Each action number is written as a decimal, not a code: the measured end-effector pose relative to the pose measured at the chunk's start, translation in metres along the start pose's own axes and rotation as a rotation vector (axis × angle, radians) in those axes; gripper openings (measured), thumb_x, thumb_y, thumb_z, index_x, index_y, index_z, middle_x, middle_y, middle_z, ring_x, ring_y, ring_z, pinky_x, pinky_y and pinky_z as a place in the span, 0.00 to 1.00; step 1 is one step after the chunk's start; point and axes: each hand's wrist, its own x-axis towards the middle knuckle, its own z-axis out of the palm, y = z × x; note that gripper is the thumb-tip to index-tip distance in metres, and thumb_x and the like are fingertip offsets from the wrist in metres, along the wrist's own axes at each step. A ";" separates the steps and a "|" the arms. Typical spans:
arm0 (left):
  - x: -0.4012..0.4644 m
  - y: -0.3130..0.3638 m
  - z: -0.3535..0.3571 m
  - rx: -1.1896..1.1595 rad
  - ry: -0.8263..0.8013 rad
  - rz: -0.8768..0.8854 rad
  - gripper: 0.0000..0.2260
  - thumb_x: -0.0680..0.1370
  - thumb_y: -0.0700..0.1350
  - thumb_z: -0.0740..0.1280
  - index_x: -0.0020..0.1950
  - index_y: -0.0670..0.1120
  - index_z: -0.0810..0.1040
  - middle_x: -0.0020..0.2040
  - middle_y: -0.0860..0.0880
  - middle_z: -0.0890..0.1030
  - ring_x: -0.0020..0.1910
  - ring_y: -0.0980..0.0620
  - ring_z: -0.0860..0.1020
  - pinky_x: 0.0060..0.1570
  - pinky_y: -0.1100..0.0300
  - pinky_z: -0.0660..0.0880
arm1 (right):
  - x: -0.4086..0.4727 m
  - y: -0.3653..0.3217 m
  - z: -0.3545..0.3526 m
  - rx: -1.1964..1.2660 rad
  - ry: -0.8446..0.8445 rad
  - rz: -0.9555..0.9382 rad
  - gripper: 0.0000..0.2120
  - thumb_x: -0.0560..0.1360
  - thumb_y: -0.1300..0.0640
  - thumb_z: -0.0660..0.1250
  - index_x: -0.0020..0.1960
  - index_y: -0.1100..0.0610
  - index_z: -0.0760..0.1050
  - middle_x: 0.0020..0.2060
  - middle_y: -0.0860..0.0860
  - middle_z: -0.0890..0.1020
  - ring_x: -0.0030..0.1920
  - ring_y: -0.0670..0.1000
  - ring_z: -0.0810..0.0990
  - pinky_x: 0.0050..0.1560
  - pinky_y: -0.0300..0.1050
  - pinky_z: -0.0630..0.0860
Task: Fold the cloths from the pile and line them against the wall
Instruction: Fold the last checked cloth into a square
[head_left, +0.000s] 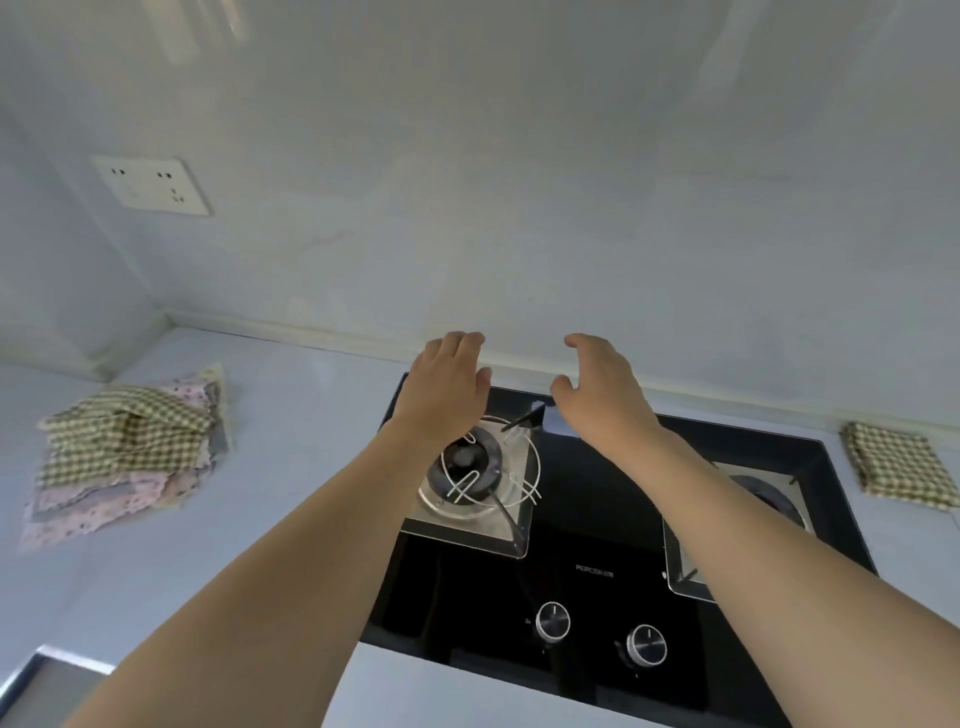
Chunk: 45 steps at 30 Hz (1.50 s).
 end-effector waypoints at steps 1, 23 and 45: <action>-0.001 -0.011 -0.004 0.004 0.003 -0.002 0.20 0.81 0.47 0.58 0.72 0.44 0.65 0.70 0.46 0.69 0.68 0.44 0.66 0.67 0.51 0.65 | 0.004 -0.008 0.006 0.000 0.000 -0.007 0.25 0.78 0.59 0.61 0.74 0.57 0.61 0.73 0.52 0.66 0.72 0.53 0.64 0.72 0.50 0.63; -0.043 -0.336 -0.116 -0.104 -0.088 -0.259 0.17 0.82 0.46 0.58 0.70 0.46 0.69 0.68 0.48 0.71 0.66 0.47 0.69 0.63 0.54 0.66 | 0.079 -0.256 0.223 0.057 -0.210 -0.140 0.26 0.78 0.56 0.59 0.75 0.57 0.58 0.72 0.53 0.65 0.72 0.54 0.64 0.71 0.50 0.63; -0.125 -0.570 -0.031 -0.224 -0.510 -0.147 0.13 0.72 0.50 0.71 0.56 0.57 0.77 0.56 0.60 0.72 0.54 0.60 0.70 0.53 0.63 0.69 | 0.076 -0.278 0.505 -0.172 -0.444 -0.537 0.16 0.74 0.45 0.67 0.56 0.54 0.75 0.52 0.48 0.74 0.53 0.49 0.71 0.53 0.43 0.70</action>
